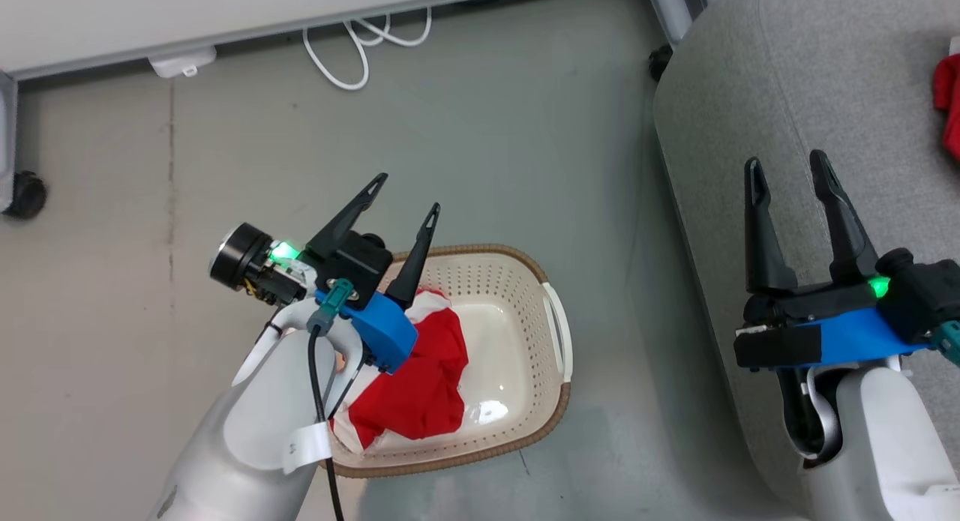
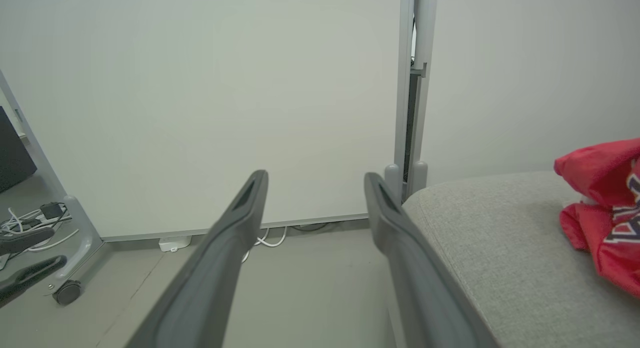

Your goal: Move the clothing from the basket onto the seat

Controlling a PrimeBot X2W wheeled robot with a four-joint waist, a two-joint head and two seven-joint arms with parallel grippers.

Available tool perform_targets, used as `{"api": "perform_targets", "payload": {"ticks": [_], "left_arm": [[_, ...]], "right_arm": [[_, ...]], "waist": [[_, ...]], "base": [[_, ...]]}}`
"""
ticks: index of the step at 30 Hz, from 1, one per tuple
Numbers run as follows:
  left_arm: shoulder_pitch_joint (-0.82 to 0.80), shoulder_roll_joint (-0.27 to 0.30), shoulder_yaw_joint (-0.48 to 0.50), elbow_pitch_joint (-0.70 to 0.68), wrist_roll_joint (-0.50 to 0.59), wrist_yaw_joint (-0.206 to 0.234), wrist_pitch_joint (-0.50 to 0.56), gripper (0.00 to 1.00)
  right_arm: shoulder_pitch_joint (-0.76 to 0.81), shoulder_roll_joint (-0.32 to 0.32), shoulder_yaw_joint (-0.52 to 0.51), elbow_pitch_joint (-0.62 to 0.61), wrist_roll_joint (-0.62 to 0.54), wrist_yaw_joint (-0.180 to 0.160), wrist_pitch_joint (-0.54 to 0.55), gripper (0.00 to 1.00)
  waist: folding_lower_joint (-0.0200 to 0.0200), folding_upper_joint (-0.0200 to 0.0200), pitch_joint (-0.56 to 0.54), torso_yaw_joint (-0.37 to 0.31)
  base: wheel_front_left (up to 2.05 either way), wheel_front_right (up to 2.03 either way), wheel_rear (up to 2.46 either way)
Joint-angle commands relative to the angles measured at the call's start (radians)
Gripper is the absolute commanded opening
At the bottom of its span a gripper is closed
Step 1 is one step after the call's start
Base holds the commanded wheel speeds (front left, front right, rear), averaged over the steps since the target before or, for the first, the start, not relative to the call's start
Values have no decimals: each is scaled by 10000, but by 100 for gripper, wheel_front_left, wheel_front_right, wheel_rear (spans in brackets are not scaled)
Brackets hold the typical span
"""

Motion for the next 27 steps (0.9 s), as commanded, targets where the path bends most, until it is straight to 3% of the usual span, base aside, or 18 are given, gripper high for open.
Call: {"api": "perform_targets", "payload": {"ticks": [1, 14, 21, 27], "left_arm": [[-460, 167, -482, 379, -57, -33, -29, 100], [-2746, 605, -4453, 3120, -649, -36, -29, 100], [-3487, 328, -6413, 4804, -1256, -37, 167, 100], [-4090, 243, -7545, 5655, -1920, -37, 696, 100]], "right_arm": [[-307, 6, -18, -93, -20, 1, 9, 100], [-1573, 8, 133, -470, 9, 1, 7, 100], [-1960, 10, 339, -657, 201, 1, 9, 100], [-2235, 8, 375, -885, 254, 1, 8, 100]], "waist": [[-2, 0, 767, -306], [-2, 0, 2952, -631], [-2, 0, 3936, -868], [-2, 0, 4725, -1022]], "base": [[0, 0, 0], [0, 0, 0], [0, 0, 0], [0, 0, 0]]}}
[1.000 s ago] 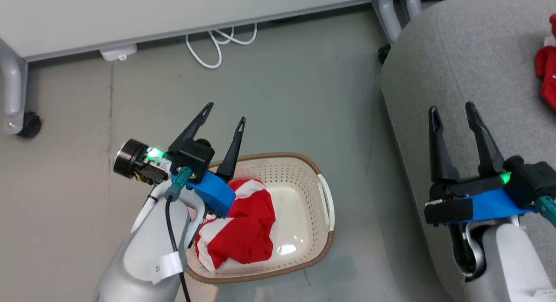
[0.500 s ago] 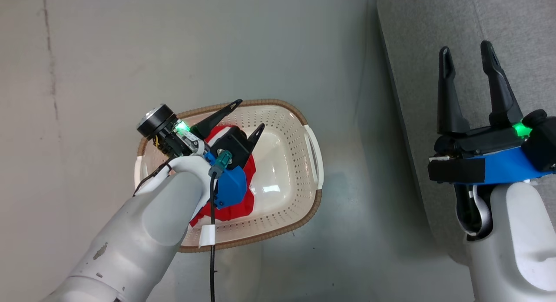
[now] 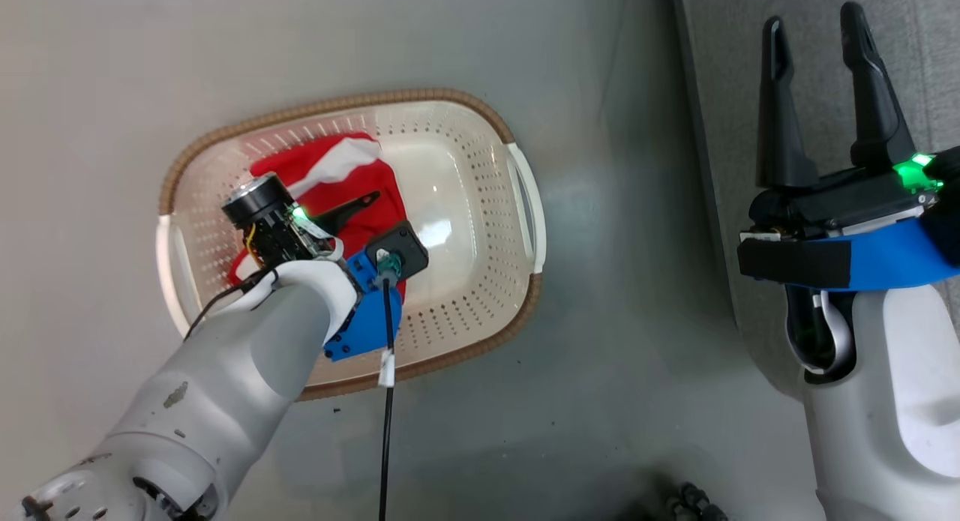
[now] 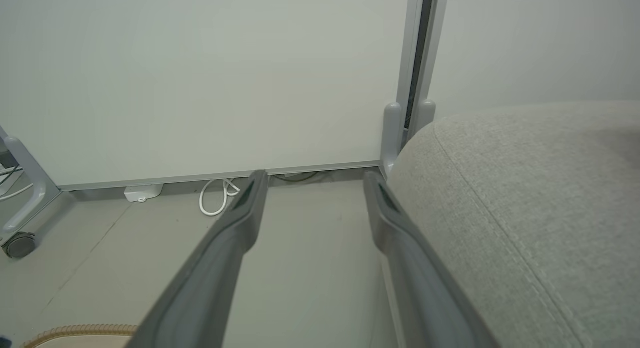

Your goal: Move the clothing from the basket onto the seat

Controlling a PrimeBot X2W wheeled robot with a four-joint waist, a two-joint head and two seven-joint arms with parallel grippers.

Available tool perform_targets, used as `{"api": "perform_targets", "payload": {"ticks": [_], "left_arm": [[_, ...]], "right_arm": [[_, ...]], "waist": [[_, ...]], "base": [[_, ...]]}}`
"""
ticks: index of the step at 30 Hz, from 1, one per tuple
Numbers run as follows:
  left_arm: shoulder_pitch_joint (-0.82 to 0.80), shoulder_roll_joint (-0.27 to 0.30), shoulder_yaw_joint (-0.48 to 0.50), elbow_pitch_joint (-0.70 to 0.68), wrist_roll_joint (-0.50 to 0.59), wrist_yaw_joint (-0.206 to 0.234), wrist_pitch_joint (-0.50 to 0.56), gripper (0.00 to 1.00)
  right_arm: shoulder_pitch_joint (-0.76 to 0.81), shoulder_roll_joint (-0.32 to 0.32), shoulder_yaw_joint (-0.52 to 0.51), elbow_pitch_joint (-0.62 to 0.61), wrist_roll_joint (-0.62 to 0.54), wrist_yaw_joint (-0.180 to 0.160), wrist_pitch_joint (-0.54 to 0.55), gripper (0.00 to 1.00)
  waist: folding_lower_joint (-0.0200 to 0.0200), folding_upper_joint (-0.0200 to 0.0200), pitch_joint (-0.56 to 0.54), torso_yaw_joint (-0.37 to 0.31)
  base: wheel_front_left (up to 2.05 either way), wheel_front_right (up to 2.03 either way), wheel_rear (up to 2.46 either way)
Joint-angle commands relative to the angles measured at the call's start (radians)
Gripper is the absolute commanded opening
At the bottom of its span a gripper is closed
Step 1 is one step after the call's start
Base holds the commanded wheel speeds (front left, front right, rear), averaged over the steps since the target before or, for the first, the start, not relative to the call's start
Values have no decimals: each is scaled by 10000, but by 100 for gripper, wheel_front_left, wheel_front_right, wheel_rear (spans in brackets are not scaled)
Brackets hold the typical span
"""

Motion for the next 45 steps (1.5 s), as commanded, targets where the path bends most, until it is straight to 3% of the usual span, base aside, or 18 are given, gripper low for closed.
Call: {"api": "perform_targets", "payload": {"ticks": [1, 13, 28, 29, 30, 31, 45], "left_arm": [[-269, 59, -312, 232, -237, 1, 390, 100], [-1052, 299, -974, 605, -1190, 1, 2235, 100], [-1501, 404, -1079, 783, -1928, 0, 3000, 100], [-1515, 379, -1089, 788, -1956, 0, 3043, 48], [-1527, 340, -1100, 783, -1969, 0, 3007, 34], [-1558, 305, -1111, 764, -1977, 0, 2938, 0], [-1472, -79, -1180, 597, -2343, 0, 2467, 0]], "right_arm": [[-258, 8, -3, -107, 61, 1, 8, 100], [-497, 8, -86, -704, -43, 1, 9, 100], [-301, 7, -324, -1685, -327, 1, 8, 100], [-303, 7, -351, -1703, -341, 1, 8, 100], [-311, 8, -366, -1721, -353, 1, 8, 100], [-324, 8, -362, -1741, -363, 1, 8, 100], [-346, 9, -377, -1544, -391, 1, 8, 100]], "waist": [[-2, 0, 515, -160], [-2, 0, 1754, -172], [-2, 0, 2778, -80], [-2, 0, 2780, -63], [-2, 0, 2776, -48], [-2, 0, 2772, -37], [-2, 0, 2329, 155]], "base": [[0, 0, 0], [0, 0, 0], [0, 0, 0], [0, 0, 0], [0, 0, 0], [0, 0, 0], [0, 0, 0]]}}
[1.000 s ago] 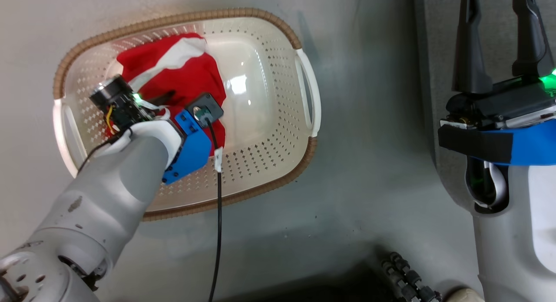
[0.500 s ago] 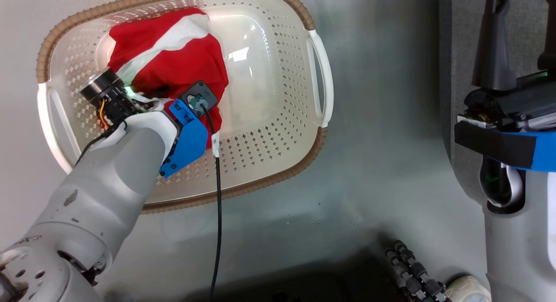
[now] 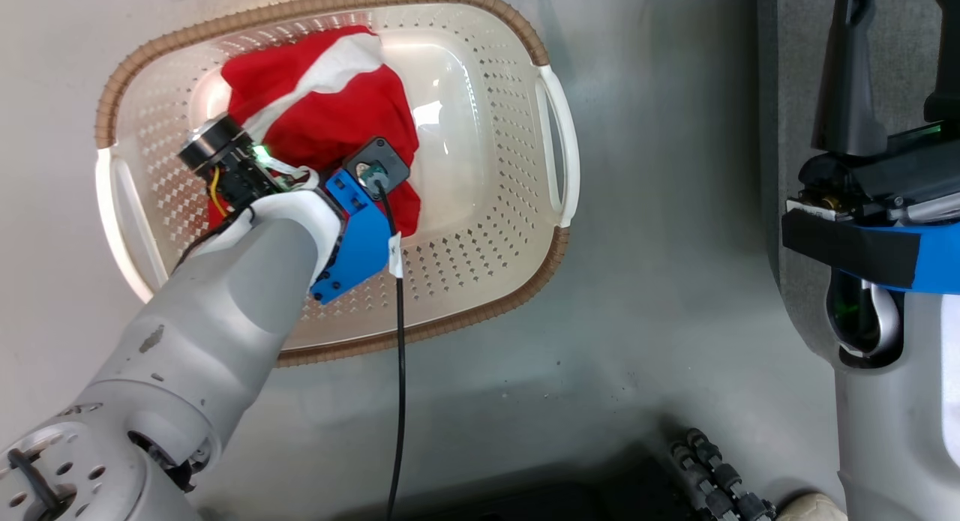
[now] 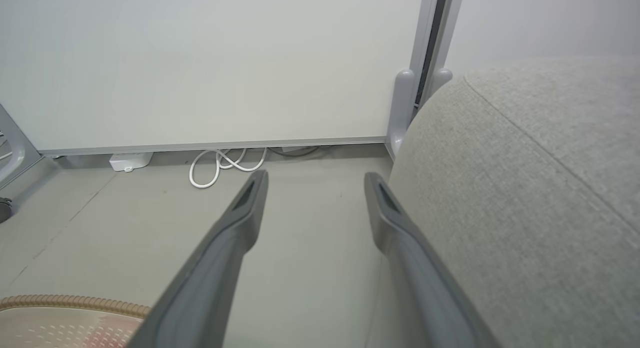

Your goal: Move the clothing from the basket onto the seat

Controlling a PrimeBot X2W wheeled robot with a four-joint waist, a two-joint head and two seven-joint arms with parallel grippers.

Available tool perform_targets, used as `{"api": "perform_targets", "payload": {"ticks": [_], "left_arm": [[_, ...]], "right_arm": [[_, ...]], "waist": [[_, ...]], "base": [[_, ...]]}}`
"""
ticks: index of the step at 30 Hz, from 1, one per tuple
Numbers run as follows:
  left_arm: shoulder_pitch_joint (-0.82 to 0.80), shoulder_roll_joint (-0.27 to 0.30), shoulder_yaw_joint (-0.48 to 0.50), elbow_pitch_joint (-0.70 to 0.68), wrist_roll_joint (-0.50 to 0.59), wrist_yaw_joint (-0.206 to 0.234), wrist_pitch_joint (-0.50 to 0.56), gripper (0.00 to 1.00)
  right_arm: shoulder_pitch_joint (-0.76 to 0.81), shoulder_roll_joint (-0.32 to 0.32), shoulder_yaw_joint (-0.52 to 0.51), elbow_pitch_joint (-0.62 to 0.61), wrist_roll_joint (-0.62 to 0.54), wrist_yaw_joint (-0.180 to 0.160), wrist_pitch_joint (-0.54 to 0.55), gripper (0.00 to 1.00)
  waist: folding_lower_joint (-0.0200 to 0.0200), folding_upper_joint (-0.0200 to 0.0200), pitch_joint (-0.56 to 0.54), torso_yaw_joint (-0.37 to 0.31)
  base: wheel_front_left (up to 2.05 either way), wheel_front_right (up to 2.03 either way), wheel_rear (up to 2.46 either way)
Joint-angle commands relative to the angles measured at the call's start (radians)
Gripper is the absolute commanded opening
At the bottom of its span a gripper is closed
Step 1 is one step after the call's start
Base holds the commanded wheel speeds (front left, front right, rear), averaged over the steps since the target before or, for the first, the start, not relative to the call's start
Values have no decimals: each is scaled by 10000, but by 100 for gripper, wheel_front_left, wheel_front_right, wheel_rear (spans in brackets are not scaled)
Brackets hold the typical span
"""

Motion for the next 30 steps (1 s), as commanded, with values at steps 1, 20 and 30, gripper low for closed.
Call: {"api": "perform_targets", "payload": {"ticks": [1, 20, 30], "left_arm": [[-8, -61, -23, -66, -56, 0, -143, 0], [528, -680, -58, -726, -904, 0, -2315, 0], [902, -741, 27, -1243, -1452, 0, -3034, 0]], "right_arm": [[-16, 7, -18, 50, -90, 1, 6, 100], [278, 7, -48, 699, -331, 1, 6, 100], [867, -19, -145, 1158, -439, 1, 6, 100]], "waist": [[-1, 0, -150, 78], [-1, 0, -2489, 773], [-1, 0, -4153, 1122]], "base": [[0, 0, 0], [0, 0, 0], [0, 0, 0]]}}
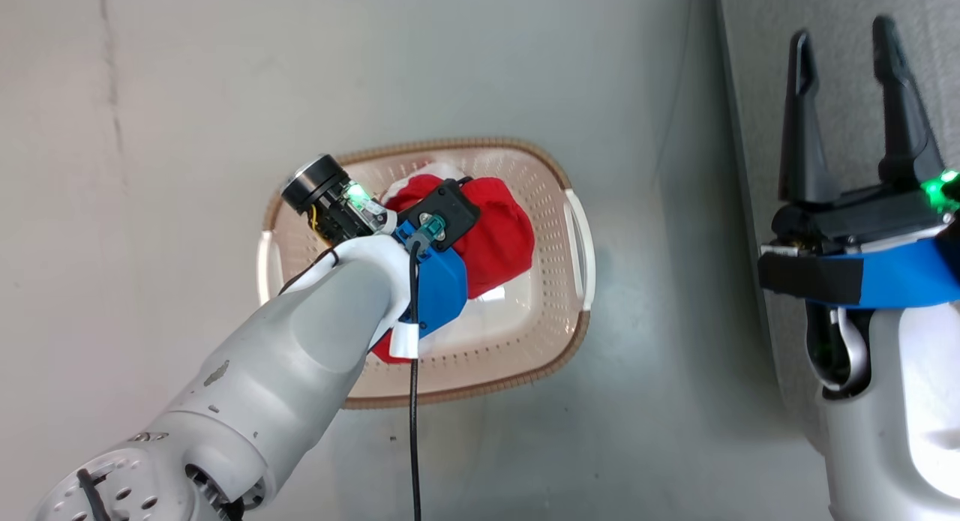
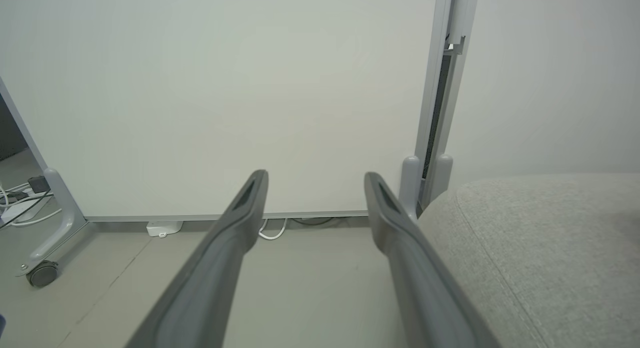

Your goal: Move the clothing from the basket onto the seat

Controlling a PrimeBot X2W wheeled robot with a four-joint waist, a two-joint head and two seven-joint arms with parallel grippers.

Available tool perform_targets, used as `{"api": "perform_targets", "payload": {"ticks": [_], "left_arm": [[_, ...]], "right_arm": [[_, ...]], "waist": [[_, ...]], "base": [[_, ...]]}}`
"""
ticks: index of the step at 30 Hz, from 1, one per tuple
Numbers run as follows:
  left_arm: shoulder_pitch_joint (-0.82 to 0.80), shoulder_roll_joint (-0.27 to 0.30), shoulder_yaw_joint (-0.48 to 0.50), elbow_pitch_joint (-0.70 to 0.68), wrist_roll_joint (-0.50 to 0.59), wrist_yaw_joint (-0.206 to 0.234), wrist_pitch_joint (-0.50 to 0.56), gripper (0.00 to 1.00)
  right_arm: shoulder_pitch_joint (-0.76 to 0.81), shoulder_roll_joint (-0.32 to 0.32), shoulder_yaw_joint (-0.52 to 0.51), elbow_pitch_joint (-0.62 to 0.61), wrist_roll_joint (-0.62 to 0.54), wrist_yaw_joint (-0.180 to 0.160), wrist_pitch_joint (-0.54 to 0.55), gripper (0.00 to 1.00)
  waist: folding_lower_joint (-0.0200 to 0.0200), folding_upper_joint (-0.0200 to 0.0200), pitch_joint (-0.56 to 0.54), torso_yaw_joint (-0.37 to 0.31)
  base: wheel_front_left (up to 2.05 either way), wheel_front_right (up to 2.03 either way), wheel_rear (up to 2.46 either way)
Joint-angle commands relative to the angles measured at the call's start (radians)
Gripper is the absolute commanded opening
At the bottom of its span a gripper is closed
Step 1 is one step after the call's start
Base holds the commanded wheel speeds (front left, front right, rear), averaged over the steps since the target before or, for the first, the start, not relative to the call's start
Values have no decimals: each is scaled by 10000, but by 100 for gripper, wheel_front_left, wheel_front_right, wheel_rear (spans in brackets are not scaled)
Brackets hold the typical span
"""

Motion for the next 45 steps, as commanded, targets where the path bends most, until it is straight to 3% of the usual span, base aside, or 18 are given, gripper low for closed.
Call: {"api": "perform_targets", "payload": {"ticks": [1, 9, 27, 45], "left_arm": [[82, -24, 92, -156, -127, 0, -92, 0], [405, 218, 1010, -1374, -172, 178, -120, 0], [1867, 810, 3418, -4151, 826, 539, -124, 0], [2891, 823, 4279, -5287, 1580, 427, -125, 0]], "right_arm": [[231, -40, -42, 98, -40, 1, 6, 100], [834, -152, -119, 444, -23, 1, 6, 100], [2176, -96, -211, 1136, 109, 1, 6, 100], [3397, -3, -529, 1501, 216, 1, 6, 100]], "waist": [[1, 0, -720, 219], [1, 0, -1826, 444], [1, 0, -4306, 683], [1, 0, -5833, 1088]], "base": [[0, 0, 0], [0, 0, 0], [0, 0, 0], [0, 0, 0]]}}
